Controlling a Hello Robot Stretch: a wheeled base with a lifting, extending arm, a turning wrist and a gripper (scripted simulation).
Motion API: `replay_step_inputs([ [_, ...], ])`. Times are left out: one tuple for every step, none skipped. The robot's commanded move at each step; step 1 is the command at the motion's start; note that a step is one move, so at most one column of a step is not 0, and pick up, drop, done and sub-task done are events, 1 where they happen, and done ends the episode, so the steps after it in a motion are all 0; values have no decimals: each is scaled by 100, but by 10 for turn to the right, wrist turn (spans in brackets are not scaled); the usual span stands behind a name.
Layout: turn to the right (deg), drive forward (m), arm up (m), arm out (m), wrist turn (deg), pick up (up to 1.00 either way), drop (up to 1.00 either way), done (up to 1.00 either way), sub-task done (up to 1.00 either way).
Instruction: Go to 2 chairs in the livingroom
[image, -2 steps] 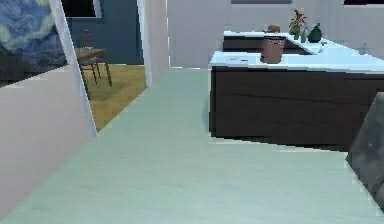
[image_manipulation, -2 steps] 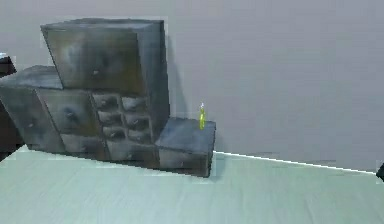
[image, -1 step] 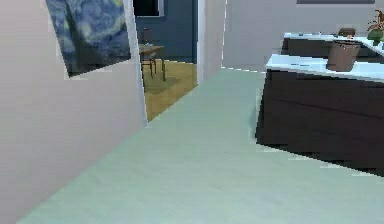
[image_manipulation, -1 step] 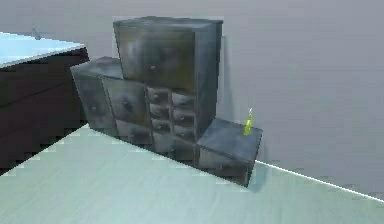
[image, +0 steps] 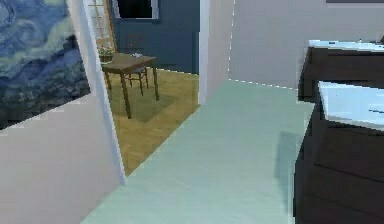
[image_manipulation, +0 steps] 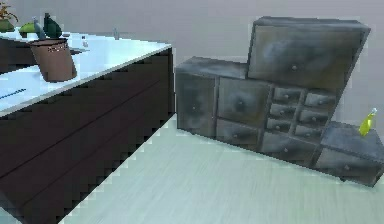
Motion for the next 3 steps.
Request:
replay_step_inputs([
  [-30,0,0,0,0,0,0,0,0],
  [90,0,0,0,0,0,0,0,0],
  [0,100,0,0,0,0,0,0,0],
])
